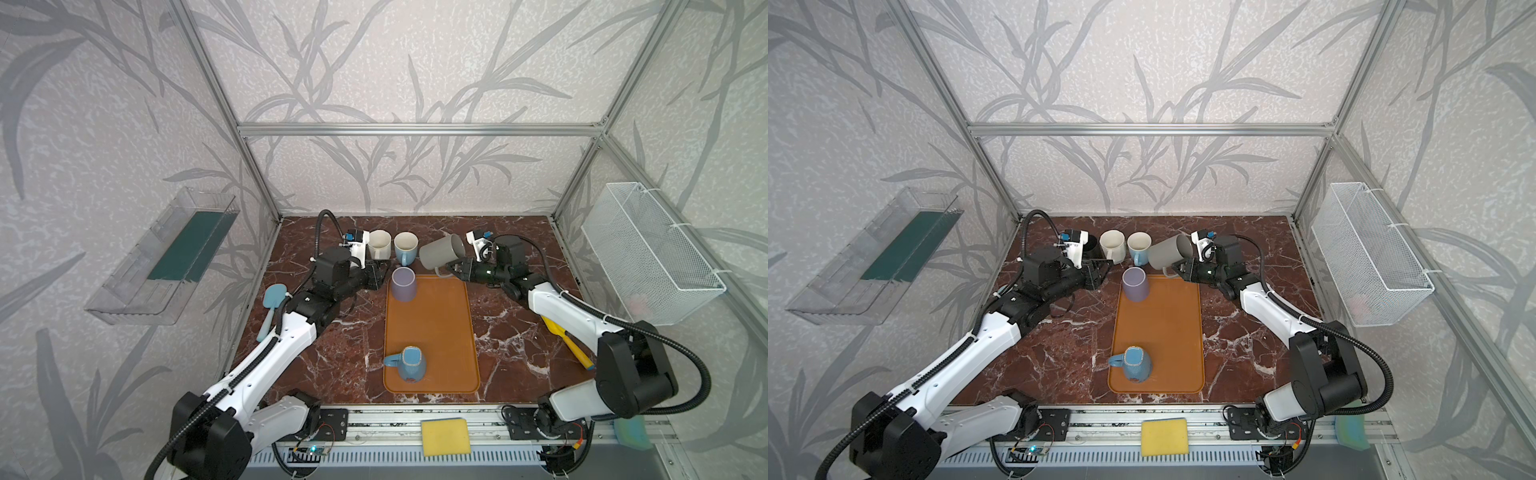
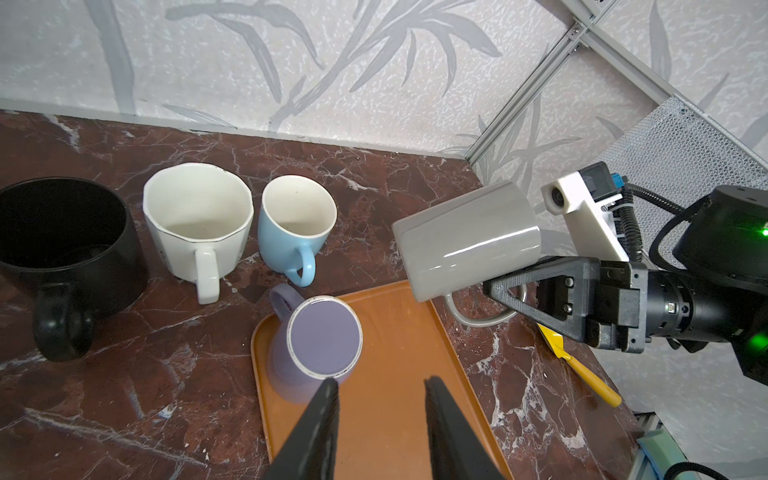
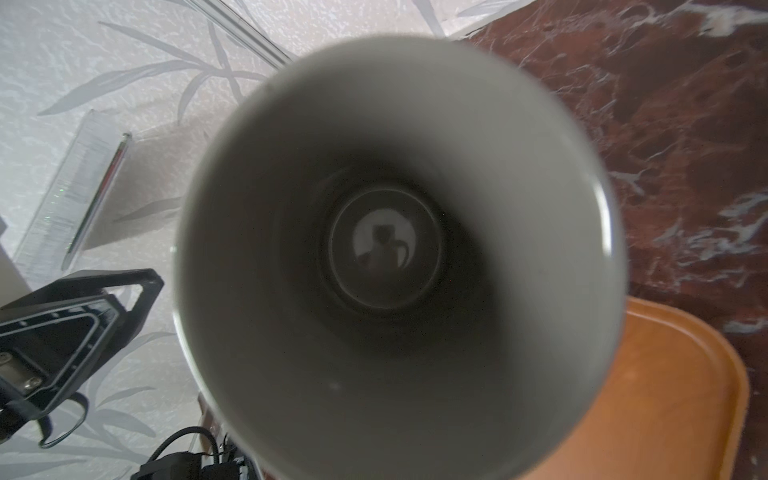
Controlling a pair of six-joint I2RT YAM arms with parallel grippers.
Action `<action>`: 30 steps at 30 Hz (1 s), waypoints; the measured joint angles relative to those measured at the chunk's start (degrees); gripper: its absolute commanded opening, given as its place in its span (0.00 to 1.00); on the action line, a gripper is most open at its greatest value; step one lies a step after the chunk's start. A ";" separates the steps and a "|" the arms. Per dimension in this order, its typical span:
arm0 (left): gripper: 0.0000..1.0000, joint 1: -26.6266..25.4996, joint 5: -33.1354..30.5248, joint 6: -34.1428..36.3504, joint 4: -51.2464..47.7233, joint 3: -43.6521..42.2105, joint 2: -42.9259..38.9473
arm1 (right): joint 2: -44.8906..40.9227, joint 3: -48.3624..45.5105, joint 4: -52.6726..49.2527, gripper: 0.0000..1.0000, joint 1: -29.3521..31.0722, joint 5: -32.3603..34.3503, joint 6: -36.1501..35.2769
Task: Turn the mug right side up
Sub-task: 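Release the grey mug from the left gripper and rotate it upright with the right gripper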
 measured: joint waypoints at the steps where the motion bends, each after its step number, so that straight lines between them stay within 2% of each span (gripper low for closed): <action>1: 0.37 0.00 -0.15 0.00 -0.20 0.00 -0.11 | 0.00 0.33 -1.05 0.00 0.00 0.85 -0.61; 13: 0.34 -0.57 -4.35 -0.17 -4.35 0.00 -1.46 | 3.08 8.52 -15.30 0.00 1.03 14.12 -9.38; 18: 0.34 -0.63 -4.94 0.24 -5.27 0.00 -1.49 | 7.43 14.56 -21.07 0.00 2.91 19.61 -12.00; 30: 0.34 -0.76 -6.19 0.39 -5.81 0.00 -1.49 | 19.41 27.91 -32.57 0.00 6.91 27.61 -14.36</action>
